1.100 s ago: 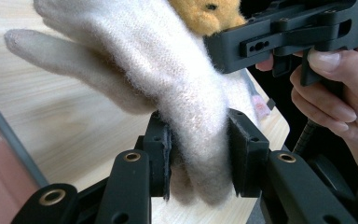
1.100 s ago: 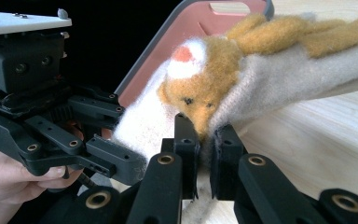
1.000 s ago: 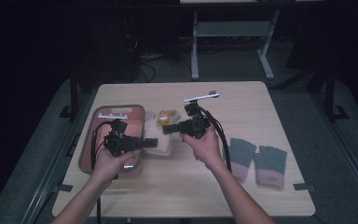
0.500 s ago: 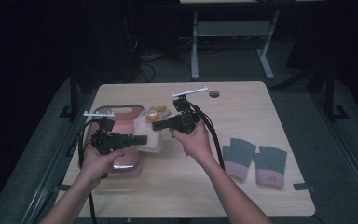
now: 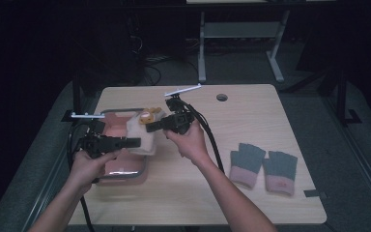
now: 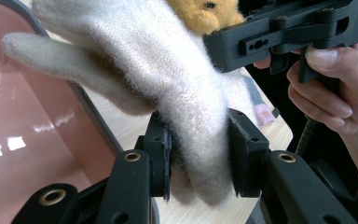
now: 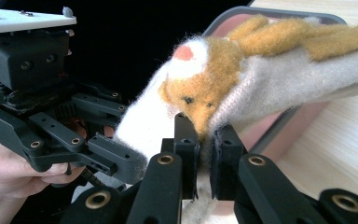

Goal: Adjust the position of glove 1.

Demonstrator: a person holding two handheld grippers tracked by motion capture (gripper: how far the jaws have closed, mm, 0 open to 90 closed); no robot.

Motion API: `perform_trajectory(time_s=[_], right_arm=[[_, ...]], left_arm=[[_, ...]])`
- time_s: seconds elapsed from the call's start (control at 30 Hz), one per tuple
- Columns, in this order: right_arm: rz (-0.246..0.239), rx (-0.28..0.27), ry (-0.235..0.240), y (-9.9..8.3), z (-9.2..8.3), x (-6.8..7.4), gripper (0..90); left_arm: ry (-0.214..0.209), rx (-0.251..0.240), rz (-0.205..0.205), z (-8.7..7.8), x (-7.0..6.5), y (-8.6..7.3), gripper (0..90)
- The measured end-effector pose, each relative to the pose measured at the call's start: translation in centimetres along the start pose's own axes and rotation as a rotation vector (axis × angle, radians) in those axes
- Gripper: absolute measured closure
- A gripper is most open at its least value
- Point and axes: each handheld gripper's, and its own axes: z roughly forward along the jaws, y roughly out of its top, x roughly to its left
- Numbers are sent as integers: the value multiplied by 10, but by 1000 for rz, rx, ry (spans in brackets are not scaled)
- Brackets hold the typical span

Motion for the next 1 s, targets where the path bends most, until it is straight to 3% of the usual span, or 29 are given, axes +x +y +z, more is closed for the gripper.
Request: perform_trajectory(time_s=[0.17,1.0], right_arm=[[-6,0,11,5,4,3,830],[-23,40,48,24,41,13,830]], left_arm=[[14,-2,5,-6,1,2,640],[47,-10,-43,-35,24,0,641]])
